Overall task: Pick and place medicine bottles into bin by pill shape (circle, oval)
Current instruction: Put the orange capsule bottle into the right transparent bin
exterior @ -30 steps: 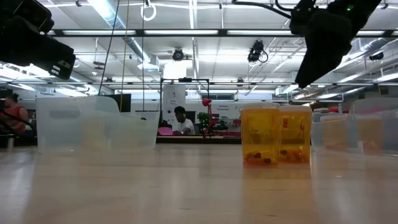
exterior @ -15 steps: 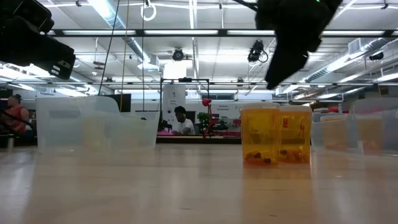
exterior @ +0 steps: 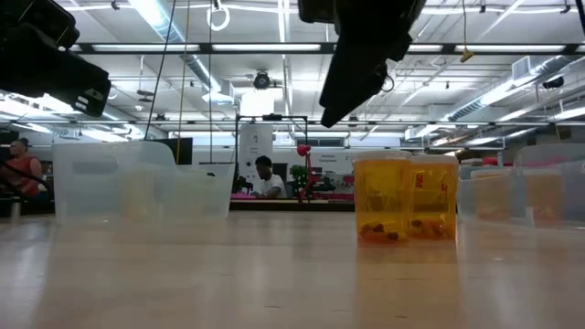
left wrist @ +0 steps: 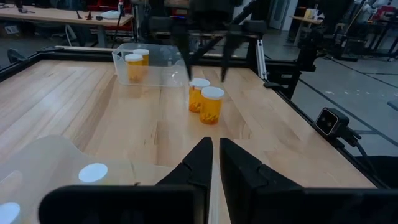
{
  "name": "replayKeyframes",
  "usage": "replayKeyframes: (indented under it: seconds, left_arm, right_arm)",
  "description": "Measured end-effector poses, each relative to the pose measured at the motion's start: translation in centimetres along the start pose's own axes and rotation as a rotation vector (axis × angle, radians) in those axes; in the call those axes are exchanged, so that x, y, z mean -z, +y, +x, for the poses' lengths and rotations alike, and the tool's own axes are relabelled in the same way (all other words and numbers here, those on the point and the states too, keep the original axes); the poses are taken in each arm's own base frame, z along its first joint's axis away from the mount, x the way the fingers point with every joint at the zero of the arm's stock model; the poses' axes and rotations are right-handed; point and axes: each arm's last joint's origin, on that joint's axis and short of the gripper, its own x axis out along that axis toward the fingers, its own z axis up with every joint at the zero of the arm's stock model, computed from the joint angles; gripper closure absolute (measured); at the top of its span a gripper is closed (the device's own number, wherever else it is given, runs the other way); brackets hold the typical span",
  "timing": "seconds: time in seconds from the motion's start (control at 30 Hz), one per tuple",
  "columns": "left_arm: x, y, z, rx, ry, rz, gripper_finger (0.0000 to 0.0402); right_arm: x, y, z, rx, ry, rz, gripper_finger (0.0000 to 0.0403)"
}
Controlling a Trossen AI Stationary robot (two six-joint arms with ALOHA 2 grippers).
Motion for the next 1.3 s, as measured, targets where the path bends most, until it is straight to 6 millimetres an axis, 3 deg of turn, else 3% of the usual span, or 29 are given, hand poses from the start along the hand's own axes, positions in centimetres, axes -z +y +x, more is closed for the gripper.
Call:
replayKeyframes:
  seconds: [0.3, 0.43, 0.97, 1.3]
  left_arm:
    - [0.0, 0.0, 0.0, 0.000, 0.000, 0.000, 0.0368]
    - [0.0, 0.0, 0.0, 0.001, 0.000, 0.000, 0.0373]
    - [0.0, 0.0, 0.0, 0.000, 0.000, 0.000, 0.0368]
    - [0.0, 0.0, 0.0, 0.000, 0.000, 0.000, 0.0367]
  right_arm:
    - [-0.2, 3.2, 2.1, 0.023, 0.089, -0.134, 0.0141]
    - [0.6, 3.2, 3.0, 0.072, 0.151, -0.184, 0.0141]
    - [2.0, 2.7, 3.8, 0.062, 0.232, -0.156, 0.0103]
    - [2.2, 2.6, 3.9, 0.075, 0.231, -0.184, 0.0143]
